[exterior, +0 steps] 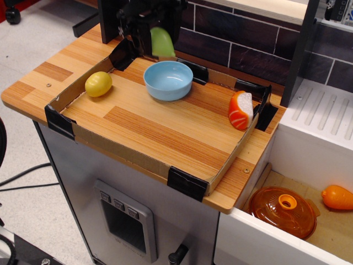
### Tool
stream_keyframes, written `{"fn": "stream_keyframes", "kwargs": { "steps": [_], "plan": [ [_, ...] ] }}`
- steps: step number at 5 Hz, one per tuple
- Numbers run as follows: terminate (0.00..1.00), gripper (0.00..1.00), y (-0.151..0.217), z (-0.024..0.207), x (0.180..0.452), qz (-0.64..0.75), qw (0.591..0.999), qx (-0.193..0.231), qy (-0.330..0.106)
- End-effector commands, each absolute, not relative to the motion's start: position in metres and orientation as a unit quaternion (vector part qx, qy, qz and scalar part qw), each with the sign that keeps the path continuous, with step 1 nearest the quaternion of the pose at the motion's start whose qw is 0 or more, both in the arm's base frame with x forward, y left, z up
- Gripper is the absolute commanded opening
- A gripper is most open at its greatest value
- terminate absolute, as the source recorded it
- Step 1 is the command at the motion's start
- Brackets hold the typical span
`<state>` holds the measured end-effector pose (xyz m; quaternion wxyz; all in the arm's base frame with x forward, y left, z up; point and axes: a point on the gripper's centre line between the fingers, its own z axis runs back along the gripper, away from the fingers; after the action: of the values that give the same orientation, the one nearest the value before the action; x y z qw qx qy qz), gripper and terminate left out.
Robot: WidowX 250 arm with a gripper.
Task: Put pear in bowl
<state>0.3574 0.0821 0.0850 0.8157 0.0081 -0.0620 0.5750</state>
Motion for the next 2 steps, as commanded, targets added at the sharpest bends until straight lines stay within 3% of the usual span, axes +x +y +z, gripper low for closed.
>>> {"fn": "stream_keyframes", "kwargs": {
  "steps": [1,2],
  "plan": [
    [0.00,0.00,0.0929,0.0649,0.3778,0.566,0.819,0.003,-0.098],
    [0.00,1.00,0.0900,0.0674,0.3771,0.547,0.832,-0.013,-0.086]
  ]
}}
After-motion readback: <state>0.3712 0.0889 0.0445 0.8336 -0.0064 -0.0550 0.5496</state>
